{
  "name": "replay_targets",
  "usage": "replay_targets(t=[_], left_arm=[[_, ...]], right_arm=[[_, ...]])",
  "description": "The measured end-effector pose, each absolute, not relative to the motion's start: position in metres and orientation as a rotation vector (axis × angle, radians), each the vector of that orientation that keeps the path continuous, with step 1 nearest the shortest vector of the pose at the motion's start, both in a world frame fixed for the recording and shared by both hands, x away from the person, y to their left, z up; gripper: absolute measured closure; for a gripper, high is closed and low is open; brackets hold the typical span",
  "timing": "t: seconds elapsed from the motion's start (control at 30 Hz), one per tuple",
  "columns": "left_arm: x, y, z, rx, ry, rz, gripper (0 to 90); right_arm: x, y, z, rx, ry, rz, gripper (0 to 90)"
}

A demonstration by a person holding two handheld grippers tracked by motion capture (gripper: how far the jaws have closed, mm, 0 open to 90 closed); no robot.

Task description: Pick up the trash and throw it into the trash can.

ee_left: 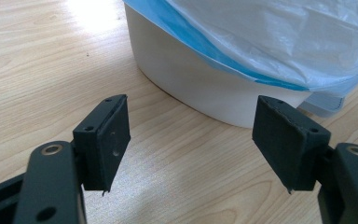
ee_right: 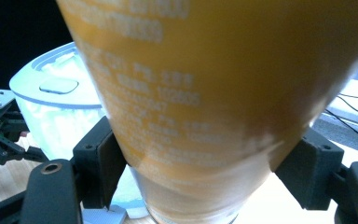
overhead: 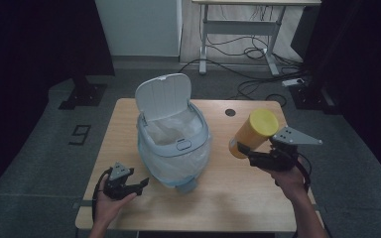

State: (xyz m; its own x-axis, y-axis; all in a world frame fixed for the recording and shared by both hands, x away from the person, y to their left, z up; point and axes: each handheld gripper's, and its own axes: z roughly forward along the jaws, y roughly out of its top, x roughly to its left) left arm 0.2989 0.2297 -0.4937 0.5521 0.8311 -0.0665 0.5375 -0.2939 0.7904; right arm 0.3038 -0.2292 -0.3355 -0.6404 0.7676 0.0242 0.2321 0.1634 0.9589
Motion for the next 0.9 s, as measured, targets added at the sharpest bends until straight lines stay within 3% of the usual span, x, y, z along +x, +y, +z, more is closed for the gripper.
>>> replay_targets(t=[0.9], left_arm=[[0.299, 0.23, -0.494, 1.979, 1.104, 0.452, 27.7]], right_arm=[[0.317, -0.203, -0.309, 0.902, 2.009, 1.51, 23.9]])
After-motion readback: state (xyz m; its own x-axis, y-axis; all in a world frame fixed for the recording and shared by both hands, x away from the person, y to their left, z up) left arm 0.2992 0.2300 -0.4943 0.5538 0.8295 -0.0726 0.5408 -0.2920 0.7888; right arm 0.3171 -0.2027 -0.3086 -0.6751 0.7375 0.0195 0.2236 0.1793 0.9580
